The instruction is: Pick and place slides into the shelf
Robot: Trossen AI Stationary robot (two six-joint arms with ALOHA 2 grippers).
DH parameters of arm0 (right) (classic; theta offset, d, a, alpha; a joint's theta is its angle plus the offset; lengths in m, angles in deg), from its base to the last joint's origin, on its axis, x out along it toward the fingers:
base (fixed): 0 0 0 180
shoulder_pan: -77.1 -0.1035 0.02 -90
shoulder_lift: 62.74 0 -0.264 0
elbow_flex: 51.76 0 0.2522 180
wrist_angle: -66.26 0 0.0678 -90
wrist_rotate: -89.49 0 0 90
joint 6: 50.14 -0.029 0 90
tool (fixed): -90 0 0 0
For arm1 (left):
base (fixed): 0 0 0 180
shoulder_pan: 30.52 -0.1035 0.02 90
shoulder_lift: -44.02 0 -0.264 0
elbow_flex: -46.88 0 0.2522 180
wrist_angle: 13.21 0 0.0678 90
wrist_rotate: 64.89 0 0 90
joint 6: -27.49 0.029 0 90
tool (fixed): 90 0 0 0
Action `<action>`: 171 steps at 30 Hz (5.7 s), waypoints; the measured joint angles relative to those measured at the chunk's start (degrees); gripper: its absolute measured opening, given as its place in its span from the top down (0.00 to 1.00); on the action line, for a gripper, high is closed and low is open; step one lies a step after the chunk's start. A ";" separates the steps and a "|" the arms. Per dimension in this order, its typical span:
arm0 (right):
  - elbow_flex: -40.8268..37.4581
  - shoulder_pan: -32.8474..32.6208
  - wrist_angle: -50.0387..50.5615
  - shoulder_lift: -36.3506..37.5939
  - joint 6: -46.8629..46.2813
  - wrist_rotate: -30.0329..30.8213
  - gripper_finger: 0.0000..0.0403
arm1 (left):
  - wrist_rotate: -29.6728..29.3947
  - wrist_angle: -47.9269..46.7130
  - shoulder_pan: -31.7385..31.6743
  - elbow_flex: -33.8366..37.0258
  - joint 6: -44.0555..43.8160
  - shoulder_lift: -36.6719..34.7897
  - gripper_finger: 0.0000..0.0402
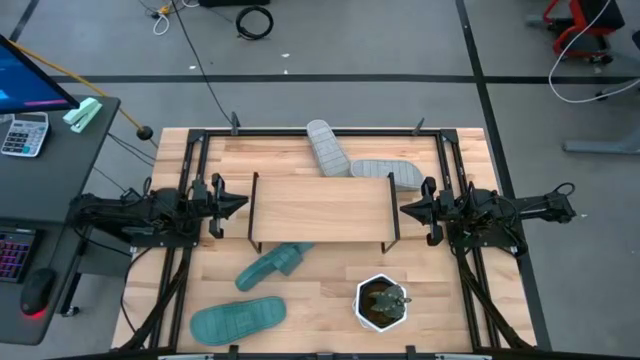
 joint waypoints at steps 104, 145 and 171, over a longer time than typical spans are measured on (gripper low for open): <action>0.00 0.01 -0.97 -0.02 -3.51 -0.02 0.96 | 0.00 0.78 -0.01 -0.01 0.07 -0.01 0.93; 5.04 7.61 -14.48 -0.72 -38.54 19.05 0.91 | -23.27 12.76 -0.07 -8.18 -11.90 0.97 0.87; 53.57 33.08 46.30 -39.70 -17.27 12.78 0.88 | -15.41 -19.96 -0.04 -39.44 -13.57 30.66 0.80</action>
